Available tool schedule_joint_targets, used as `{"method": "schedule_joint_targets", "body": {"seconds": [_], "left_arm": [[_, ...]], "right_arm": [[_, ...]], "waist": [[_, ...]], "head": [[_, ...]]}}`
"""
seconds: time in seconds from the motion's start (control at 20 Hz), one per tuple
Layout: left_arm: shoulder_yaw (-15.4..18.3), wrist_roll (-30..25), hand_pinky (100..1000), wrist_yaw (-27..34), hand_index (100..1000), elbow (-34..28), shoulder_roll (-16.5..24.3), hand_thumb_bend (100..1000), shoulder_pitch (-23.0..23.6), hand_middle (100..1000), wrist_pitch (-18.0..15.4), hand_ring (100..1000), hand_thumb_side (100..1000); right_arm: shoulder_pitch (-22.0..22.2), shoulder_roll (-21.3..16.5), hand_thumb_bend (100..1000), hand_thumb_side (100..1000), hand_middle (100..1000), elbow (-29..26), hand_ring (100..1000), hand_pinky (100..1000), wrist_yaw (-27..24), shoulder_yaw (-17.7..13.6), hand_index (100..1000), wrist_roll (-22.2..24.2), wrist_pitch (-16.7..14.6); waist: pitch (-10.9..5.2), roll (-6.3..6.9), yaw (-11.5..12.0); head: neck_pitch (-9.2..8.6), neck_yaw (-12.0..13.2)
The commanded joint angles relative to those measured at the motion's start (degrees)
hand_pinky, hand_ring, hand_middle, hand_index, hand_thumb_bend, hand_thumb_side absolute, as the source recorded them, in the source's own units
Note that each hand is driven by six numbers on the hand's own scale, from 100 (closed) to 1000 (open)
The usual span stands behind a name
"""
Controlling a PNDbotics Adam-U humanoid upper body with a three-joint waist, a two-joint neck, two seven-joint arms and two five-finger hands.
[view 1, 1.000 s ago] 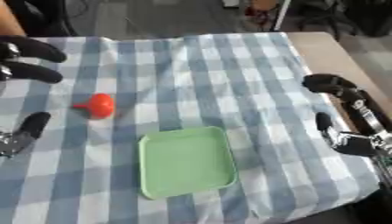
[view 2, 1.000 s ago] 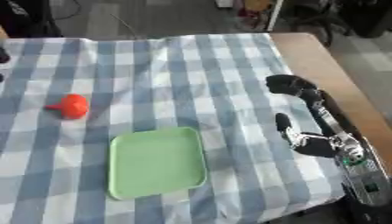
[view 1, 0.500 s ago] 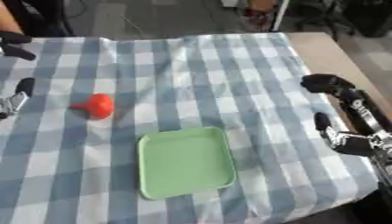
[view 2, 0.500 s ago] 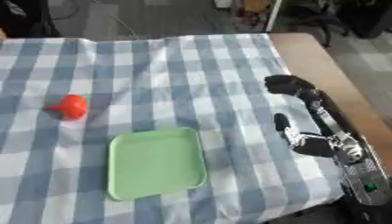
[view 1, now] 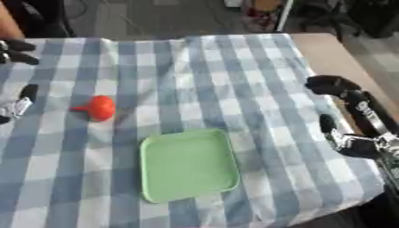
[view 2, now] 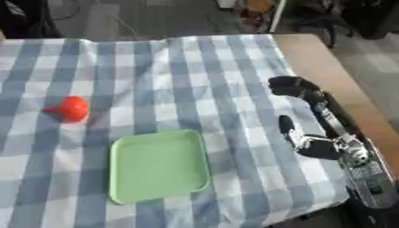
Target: Pick up objects on the table and place them in the box.
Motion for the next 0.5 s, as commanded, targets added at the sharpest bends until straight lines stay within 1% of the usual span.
{"method": "schedule_joint_targets", "body": {"seconds": [0.05,0.1,0.25,0.5], "left_arm": [[-1.1,-2.3,890,-1.5,854,2.2,1.2,383,-2.1,851,-2.9,872,440],[-1.6,-3.0,892,-2.0,875,3.2,1.3,395,-2.6,850,-3.8,871,460],[-2.5,-4.1,893,-3.8,891,6.0,1.2,407,-4.0,847,-6.0,869,465],[-3.8,-3.2,893,-7.2,906,8.9,0.4,414,-5.5,844,-7.5,867,471]], "right_arm": [[-0.1,-0.9,100,439,863,-0.4,839,837,-0.2,-0.4,850,9.9,-9.7],[-0.2,-0.9,100,440,863,-0.4,839,837,-0.3,-0.4,850,9.9,-9.7],[-0.1,-1.0,100,441,863,-0.3,839,837,-0.4,-0.3,850,10.0,-9.7],[-0.2,-1.0,100,441,863,-0.3,839,837,-0.6,-0.3,849,10.2,-9.7]], "waist": [[-0.74,0.16,-0.1],[-0.74,0.15,-0.1],[-0.7,0.11,-0.2],[-0.68,0.07,-0.2]], "head": [[-0.39,0.0],[-0.37,0.1],[-0.25,0.2],[0.19,0.9]]}}
